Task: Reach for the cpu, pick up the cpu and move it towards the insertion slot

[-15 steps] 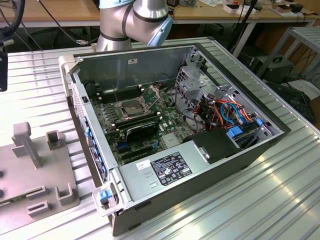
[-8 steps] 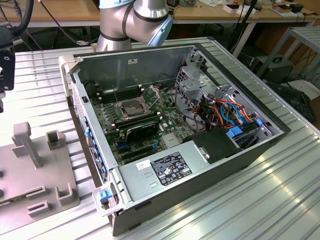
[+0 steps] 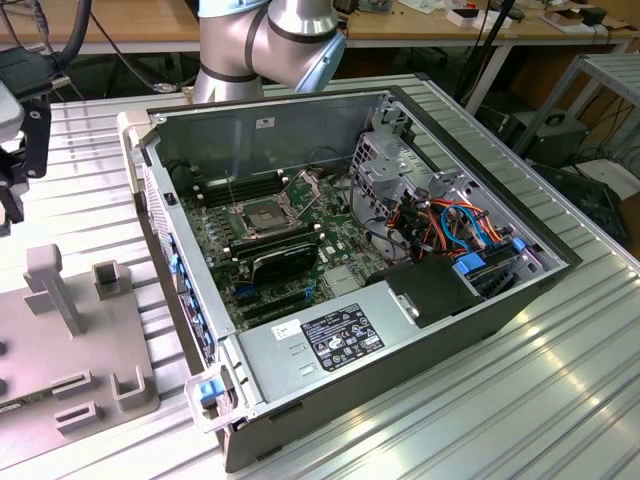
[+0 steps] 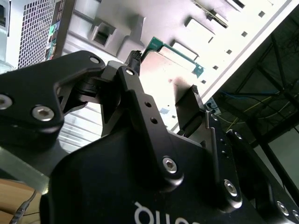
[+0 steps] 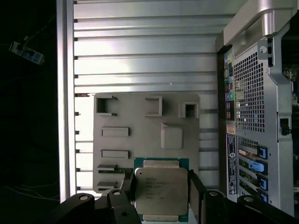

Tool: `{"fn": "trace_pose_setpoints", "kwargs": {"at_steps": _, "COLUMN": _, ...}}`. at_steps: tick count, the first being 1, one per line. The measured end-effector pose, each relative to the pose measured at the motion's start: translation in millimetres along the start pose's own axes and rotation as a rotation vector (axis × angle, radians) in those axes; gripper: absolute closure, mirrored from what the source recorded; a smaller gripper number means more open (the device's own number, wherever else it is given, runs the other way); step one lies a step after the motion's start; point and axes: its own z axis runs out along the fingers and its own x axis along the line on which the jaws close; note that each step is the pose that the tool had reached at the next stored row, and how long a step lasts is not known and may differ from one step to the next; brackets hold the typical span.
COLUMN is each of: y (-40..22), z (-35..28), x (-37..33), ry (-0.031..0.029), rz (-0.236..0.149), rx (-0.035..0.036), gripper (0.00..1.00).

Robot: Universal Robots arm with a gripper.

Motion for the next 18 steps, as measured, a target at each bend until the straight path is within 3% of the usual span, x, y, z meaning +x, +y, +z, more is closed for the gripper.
{"fn": "trace_pose_setpoints", "kwargs": {"at_steps": 18, "y": 0.4, "z": -0.5, "x": -22.2, "ry": 0.0000, "rz": 0.000, "rx": -0.0001, "gripper": 0.45}}
